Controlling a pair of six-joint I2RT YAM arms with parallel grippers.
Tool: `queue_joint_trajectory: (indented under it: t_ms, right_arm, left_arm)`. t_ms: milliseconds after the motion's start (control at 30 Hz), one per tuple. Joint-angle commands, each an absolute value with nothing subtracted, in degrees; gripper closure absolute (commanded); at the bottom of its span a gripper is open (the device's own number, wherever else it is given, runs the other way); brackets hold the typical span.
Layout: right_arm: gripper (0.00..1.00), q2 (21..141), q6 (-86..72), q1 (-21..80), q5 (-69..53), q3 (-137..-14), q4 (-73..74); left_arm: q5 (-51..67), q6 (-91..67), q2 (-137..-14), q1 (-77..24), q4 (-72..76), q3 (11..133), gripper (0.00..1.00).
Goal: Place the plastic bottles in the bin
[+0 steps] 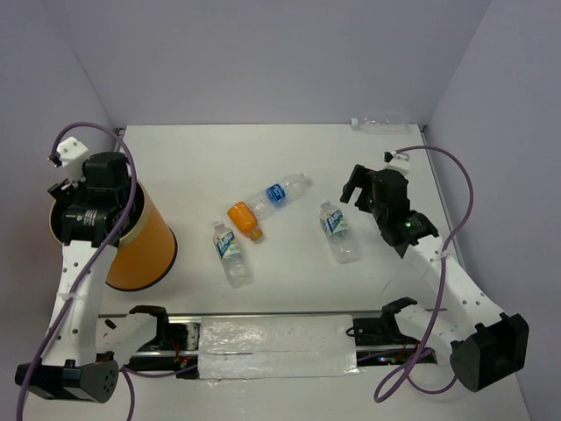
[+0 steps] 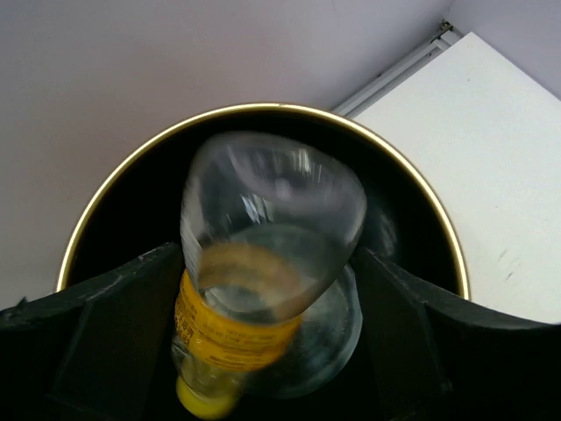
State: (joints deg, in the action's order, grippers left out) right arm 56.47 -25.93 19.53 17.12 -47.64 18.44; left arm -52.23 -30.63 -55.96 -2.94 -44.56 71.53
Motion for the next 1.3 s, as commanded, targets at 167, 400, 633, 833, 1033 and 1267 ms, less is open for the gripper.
queue_joint_trajectory:
  t_ms: [167,400,633,833,1033,1267]
  right_arm:
    - [0.0,57.66,-27.77,20.04,16.88,-48.16,18.02]
    - [0.0,57.04,-28.91,20.04,16.96,-48.25,18.46]
    - [0.0,56.08,-28.65,20.13,17.23,-48.6,19.77]
    - [0.0,56.34,-27.95,20.04,17.32,-49.13,20.22]
    - [0.0,56.78,-27.6,20.04,17.14,-48.96,20.13]
    - [0.0,57.48,-27.77,20.04,16.88,-48.69,19.43]
  left_arm:
    - [-43.18,-24.01,-53.97,-2.29,-39.12,76.01,0.01]
    - [-26.54,-23.44,-62.47,-9.03,-43.68,87.8,0.01]
    - [-32.79,-40.41,-70.66,-31.87,-44.82,82.27,0.01]
    - [-35.51,-61.59,-78.92,-40.16,-50.53,74.55,0.01]
    - [-32.09,-67.5,-81.39,-40.87,-45.19,64.7,0.01]
    - [-29.01,-69.87,-83.93,-40.96,-41.49,57.75,0.01]
